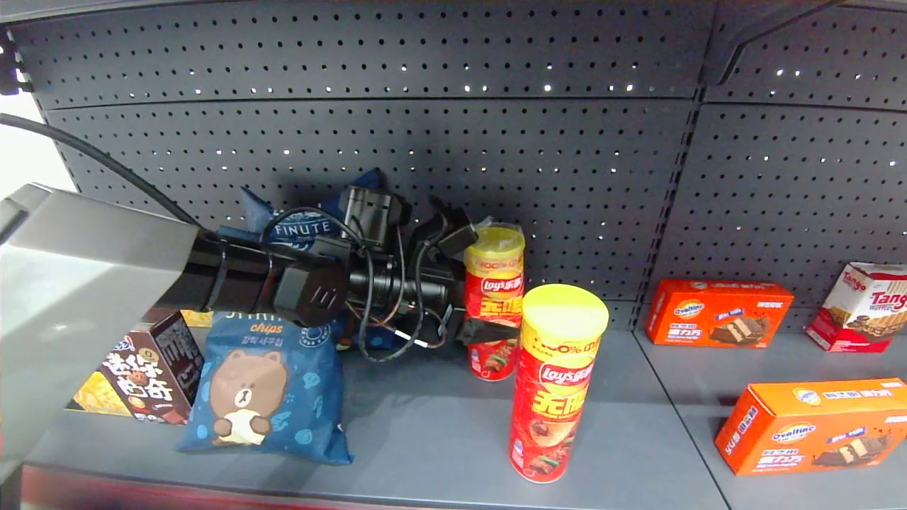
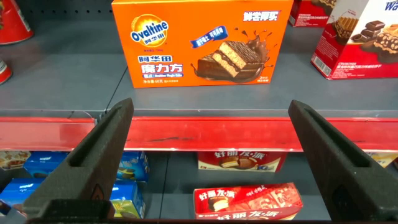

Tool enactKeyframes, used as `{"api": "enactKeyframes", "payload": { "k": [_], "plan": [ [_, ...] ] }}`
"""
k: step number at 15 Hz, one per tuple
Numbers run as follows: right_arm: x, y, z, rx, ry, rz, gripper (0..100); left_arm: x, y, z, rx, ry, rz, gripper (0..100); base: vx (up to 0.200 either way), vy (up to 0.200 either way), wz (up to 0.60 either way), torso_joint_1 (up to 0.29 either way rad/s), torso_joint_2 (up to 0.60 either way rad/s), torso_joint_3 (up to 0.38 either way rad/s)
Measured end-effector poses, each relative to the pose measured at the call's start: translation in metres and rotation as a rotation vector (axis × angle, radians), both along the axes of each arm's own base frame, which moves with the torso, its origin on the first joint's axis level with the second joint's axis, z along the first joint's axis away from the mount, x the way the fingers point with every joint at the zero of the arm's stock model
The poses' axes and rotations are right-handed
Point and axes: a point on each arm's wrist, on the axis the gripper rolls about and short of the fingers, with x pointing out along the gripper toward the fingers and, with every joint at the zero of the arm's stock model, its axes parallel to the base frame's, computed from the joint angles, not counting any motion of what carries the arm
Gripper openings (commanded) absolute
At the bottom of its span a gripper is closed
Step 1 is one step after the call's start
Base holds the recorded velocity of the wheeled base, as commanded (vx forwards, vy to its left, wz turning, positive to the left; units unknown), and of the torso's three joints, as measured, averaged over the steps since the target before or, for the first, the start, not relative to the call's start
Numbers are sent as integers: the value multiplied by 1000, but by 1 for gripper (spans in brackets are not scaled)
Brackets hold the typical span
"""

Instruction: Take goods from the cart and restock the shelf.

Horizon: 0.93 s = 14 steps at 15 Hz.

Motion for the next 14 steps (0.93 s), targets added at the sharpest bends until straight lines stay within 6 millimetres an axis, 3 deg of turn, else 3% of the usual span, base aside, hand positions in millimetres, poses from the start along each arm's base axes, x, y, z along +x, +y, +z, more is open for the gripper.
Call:
{"api": "enactKeyframes", "payload": {
  "k": [9, 14],
  "plan": [
    [0, 0, 0, 0, 0, 0, 100, -31, 21, 33, 71, -110, 182, 100, 0, 0, 0, 0, 0, 0],
    [0, 0, 0, 0, 0, 1, 100, -45, 32, 41, 132, -167, 289, 100, 0, 0, 0, 0, 0, 0]
  ]
}}
